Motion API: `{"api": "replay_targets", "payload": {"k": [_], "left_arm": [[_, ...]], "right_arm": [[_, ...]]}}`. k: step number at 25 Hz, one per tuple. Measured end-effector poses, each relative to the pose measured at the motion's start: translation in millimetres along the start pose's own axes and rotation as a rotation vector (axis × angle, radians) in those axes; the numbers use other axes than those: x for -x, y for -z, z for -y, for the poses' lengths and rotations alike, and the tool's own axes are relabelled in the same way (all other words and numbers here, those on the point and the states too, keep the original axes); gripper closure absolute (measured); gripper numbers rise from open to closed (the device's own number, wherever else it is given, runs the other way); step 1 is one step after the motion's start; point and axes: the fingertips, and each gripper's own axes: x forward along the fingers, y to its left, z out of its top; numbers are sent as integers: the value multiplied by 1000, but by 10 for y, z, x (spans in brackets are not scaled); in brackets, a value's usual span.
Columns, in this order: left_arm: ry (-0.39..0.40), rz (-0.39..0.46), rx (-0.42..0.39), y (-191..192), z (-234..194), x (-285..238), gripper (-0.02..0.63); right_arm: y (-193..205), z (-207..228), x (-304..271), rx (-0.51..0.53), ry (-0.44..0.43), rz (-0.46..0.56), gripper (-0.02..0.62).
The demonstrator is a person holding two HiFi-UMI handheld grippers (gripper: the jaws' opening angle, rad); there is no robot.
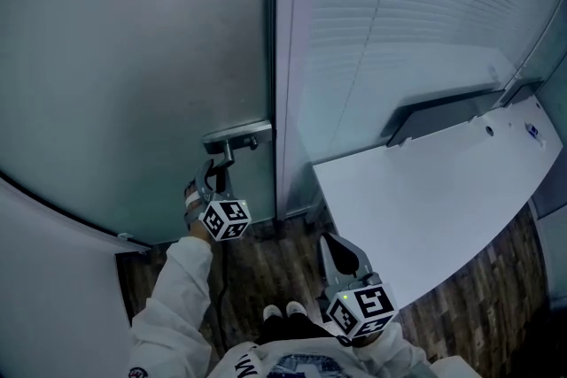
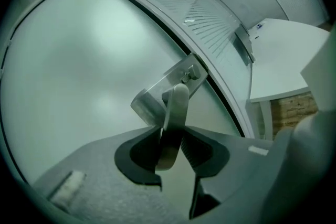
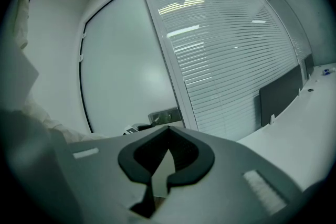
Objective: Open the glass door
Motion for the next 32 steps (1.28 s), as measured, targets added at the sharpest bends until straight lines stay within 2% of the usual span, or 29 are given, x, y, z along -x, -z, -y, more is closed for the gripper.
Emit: {"api": "replay_targets", "payload": {"k": [8, 14, 17, 24, 28, 32], "left_arm": [[14, -33, -25, 9, 15, 106, 489], [27, -81, -117, 20, 12, 231, 489], [4, -92, -201, -4, -18, 322, 485], [-11, -138, -340, -57, -54, 484, 476], [0, -150, -400, -77, -24, 579, 472], [-8, -153, -416, -89, -55, 718, 472]], "right_arm": [[-4, 44, 95, -10, -3, 2, 591], [17, 93, 160, -29, 1, 7, 591], [22, 52, 195, -30, -12, 12, 591], [37, -14, 230, -39, -41, 11, 591], [53, -26, 241, -53, -52, 9, 591], [-11, -90, 291, -51, -71, 15, 591]]}}
